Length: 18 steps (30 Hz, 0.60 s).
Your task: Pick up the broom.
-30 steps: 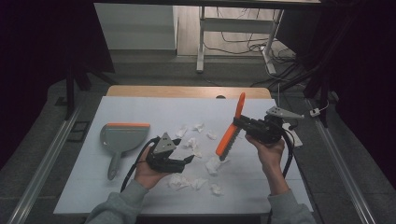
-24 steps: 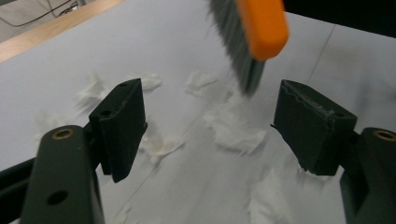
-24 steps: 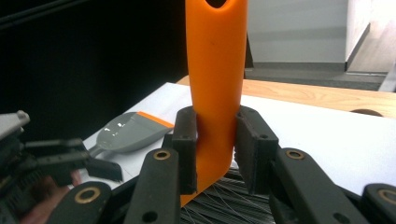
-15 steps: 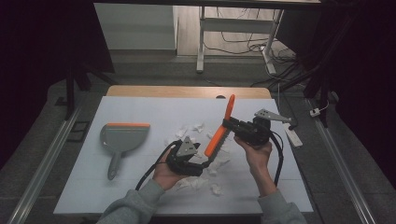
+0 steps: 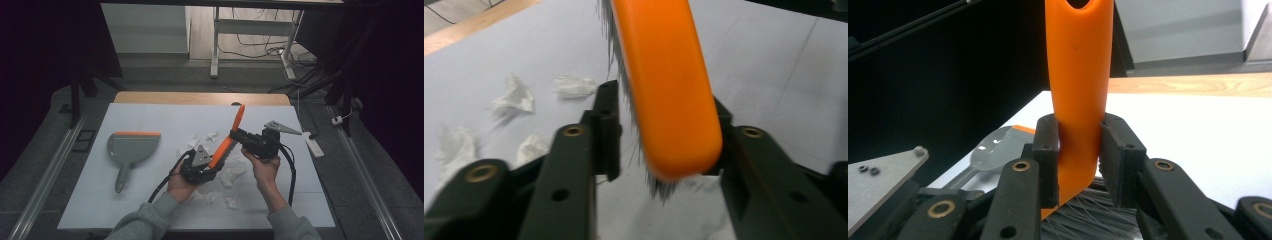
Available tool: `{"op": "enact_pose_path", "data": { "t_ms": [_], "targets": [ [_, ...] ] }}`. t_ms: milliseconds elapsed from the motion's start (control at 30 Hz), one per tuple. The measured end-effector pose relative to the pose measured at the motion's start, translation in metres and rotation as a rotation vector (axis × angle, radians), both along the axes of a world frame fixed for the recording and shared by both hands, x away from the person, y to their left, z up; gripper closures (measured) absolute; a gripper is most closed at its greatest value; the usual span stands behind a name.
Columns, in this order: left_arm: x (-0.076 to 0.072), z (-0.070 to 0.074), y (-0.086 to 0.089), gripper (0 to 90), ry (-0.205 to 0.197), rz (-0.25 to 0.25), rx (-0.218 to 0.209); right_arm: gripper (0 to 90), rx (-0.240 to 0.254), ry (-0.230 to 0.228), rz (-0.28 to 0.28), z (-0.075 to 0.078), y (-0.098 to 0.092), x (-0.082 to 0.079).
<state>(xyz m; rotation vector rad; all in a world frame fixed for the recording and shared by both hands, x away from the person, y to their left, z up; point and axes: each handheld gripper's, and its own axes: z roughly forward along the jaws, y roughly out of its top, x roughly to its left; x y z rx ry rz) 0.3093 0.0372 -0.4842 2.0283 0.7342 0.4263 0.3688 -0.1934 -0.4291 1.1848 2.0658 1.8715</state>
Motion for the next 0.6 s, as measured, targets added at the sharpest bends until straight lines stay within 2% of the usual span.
{"op": "enact_pose_path", "data": {
  "t_ms": [133,367,533,600],
  "targets": [
    [0.004,0.001,0.008,74.7,-0.007,0.043,0.014,70.3,0.019,0.018,0.010,-0.002,0.002,0.000],
    [0.005,0.004,0.017,77.2,-0.024,0.052,0.017,70.1,0.028,0.018,0.017,-0.002,0.004,-0.002],
    [0.008,0.007,0.027,78.0,0.003,0.029,0.013,68.0,-0.003,0.008,0.038,-0.001,0.006,-0.001],
    [0.009,0.008,0.031,78.2,0.012,0.028,0.007,64.8,-0.035,-0.016,0.042,0.000,0.007,-0.001]
  ]
}}
